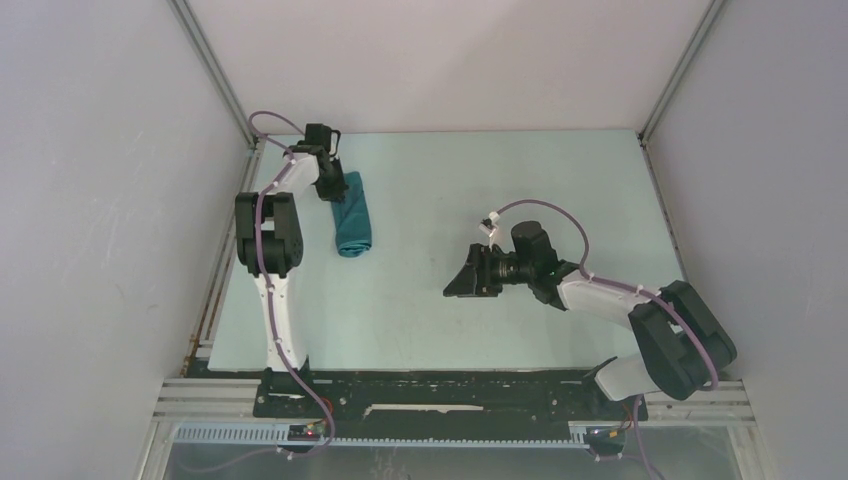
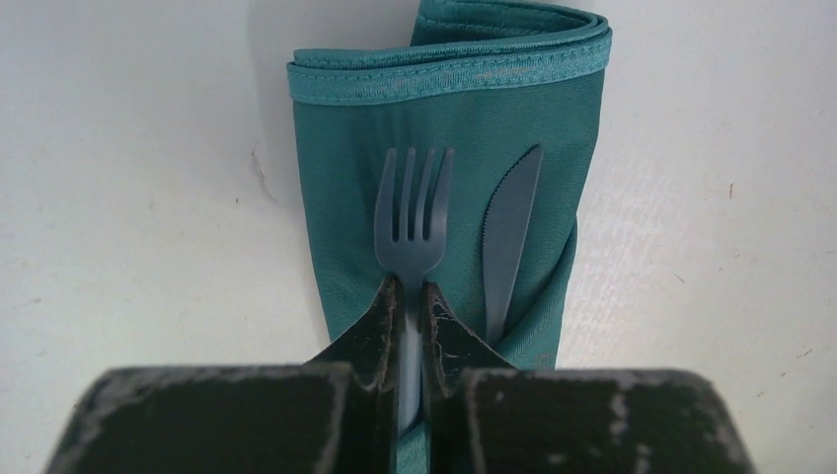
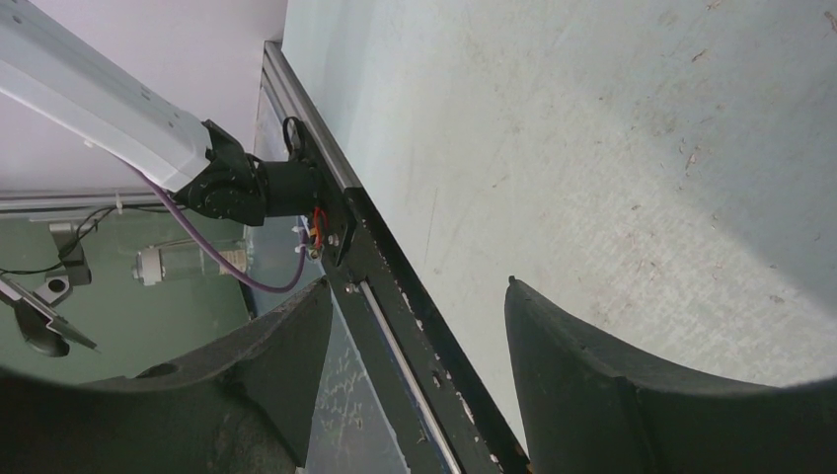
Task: Fold the napkin into a case and place the utensils inside
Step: Insert the fork into the folded napkin, then reset both arms
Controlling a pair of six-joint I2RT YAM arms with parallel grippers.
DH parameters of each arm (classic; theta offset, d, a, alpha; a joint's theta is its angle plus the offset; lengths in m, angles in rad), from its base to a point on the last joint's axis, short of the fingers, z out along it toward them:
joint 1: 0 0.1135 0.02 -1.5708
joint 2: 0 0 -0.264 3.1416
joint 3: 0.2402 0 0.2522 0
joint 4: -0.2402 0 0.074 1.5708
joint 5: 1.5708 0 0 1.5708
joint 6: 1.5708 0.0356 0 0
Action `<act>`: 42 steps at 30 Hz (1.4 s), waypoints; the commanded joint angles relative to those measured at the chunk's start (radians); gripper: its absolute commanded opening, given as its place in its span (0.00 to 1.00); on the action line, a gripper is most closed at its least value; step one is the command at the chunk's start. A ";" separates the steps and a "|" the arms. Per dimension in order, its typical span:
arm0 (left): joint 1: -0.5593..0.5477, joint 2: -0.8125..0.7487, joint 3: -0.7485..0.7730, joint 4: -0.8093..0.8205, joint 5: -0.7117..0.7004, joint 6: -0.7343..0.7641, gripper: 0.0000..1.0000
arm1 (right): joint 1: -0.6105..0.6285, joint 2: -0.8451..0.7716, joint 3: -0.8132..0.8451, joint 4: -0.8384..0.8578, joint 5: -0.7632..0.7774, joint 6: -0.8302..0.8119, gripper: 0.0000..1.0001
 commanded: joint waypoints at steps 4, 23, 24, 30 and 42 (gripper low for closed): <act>-0.010 -0.011 0.055 -0.053 0.004 0.017 0.19 | 0.011 -0.045 -0.005 0.008 0.009 -0.015 0.72; -0.064 -0.536 -0.014 -0.161 0.007 0.002 0.48 | -0.105 -0.393 0.186 -0.617 0.285 -0.233 0.87; -0.086 -0.606 -0.023 -0.161 0.024 0.018 0.51 | -0.124 -0.434 0.237 -0.700 0.333 -0.261 0.91; -0.194 -1.039 -0.128 -0.043 0.148 0.032 0.60 | -0.211 -0.603 0.552 -1.078 0.592 -0.410 1.00; -0.201 -1.532 -0.222 0.193 0.161 0.037 0.75 | -0.215 -0.767 0.941 -1.162 0.836 -0.517 0.99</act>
